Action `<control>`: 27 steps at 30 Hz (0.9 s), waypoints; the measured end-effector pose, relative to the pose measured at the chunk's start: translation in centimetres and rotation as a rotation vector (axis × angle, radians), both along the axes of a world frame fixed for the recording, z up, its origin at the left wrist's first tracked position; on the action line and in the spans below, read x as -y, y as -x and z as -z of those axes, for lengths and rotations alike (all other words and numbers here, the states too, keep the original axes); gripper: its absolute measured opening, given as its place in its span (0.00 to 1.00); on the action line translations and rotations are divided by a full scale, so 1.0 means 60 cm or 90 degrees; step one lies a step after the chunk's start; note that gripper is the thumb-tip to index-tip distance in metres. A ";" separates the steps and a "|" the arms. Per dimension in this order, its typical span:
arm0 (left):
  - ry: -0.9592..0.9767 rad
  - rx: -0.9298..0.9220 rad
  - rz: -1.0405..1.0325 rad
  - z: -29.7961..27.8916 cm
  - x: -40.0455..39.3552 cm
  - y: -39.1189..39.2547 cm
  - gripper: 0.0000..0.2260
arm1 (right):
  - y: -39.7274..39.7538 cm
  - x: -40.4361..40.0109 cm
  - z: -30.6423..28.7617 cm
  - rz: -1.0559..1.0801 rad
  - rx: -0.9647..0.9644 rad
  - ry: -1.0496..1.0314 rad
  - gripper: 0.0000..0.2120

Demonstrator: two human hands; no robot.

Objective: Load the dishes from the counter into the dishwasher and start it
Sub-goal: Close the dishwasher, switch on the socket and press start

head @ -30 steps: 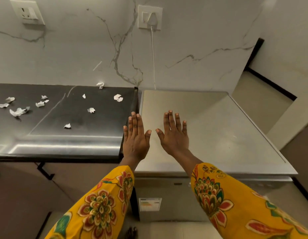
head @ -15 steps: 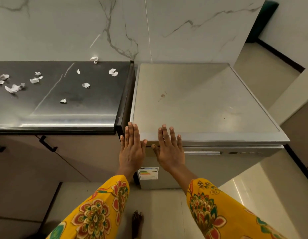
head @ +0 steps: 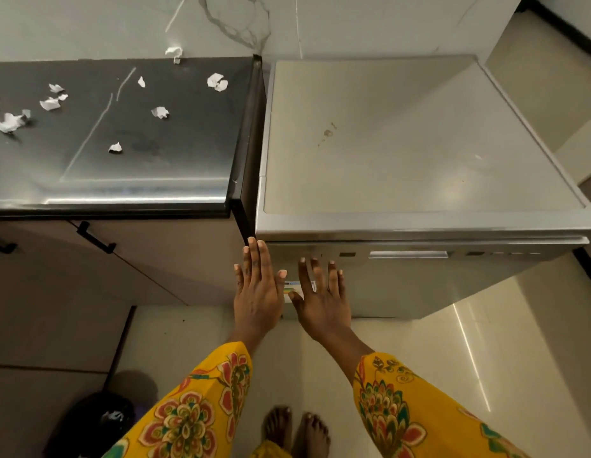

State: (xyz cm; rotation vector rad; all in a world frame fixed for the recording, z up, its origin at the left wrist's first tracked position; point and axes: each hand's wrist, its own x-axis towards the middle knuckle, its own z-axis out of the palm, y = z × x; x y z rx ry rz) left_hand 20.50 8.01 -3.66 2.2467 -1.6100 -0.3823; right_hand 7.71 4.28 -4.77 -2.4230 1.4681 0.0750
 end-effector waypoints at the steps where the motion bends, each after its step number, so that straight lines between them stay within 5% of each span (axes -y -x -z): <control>1: -0.006 -0.005 -0.001 0.005 -0.004 0.000 0.33 | -0.002 0.000 0.001 -0.003 0.000 -0.018 0.35; 9: -0.043 -0.012 -0.014 0.025 -0.026 -0.003 0.28 | -0.032 0.010 0.005 -0.014 -0.045 -0.022 0.31; 21: -0.030 -0.049 -0.025 0.029 -0.030 -0.020 0.31 | -0.034 0.031 0.008 -0.053 -0.141 -0.004 0.43; 27: -0.016 -0.048 0.006 0.023 -0.021 -0.013 0.31 | -0.018 0.040 -0.005 -0.092 -0.082 -0.010 0.42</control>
